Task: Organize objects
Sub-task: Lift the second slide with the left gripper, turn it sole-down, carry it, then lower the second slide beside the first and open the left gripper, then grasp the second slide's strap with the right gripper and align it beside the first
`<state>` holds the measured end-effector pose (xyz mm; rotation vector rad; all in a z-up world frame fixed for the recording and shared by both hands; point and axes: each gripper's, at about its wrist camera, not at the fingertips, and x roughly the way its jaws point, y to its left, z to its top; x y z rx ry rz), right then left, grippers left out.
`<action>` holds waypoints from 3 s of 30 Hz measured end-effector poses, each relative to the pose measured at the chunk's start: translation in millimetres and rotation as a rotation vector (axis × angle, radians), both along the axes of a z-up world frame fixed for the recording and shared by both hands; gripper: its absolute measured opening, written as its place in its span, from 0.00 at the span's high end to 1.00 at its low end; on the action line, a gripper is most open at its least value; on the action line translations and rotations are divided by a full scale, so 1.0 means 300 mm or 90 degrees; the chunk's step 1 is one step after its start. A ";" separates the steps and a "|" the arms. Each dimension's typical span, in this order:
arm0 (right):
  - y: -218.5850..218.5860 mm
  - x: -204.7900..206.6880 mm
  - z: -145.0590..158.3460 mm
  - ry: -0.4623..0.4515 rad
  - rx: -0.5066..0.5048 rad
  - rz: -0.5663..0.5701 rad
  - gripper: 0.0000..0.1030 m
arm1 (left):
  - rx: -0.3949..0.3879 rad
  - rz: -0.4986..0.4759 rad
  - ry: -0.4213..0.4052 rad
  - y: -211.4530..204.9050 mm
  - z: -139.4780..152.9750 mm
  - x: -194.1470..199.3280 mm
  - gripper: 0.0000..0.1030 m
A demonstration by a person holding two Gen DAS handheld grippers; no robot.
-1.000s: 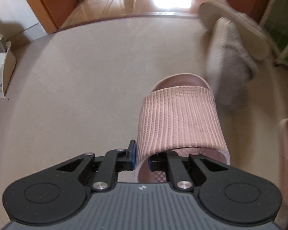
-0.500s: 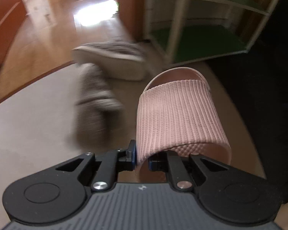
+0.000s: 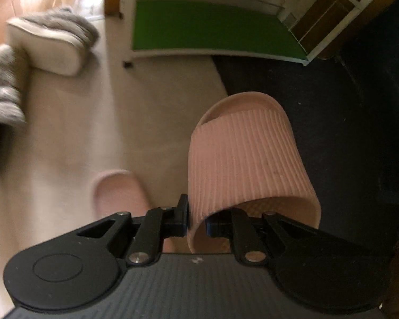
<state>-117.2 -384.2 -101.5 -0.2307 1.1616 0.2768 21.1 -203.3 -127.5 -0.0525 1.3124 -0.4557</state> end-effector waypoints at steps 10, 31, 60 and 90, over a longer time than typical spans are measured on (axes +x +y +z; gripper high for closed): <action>-0.068 -0.034 -0.107 0.022 0.004 -0.001 0.00 | 0.021 0.030 0.009 -0.132 -0.147 -0.095 0.69; 0.016 0.161 -0.330 0.020 0.030 0.161 0.00 | 0.165 -0.053 -0.132 0.004 -0.052 -0.179 0.20; 0.023 0.272 -0.454 0.202 -0.008 0.203 0.22 | 0.168 0.061 -0.137 0.216 -0.109 -0.133 0.20; -0.104 0.151 -0.392 0.189 0.164 -0.469 0.00 | 0.265 0.057 -0.145 0.320 -0.137 -0.071 0.19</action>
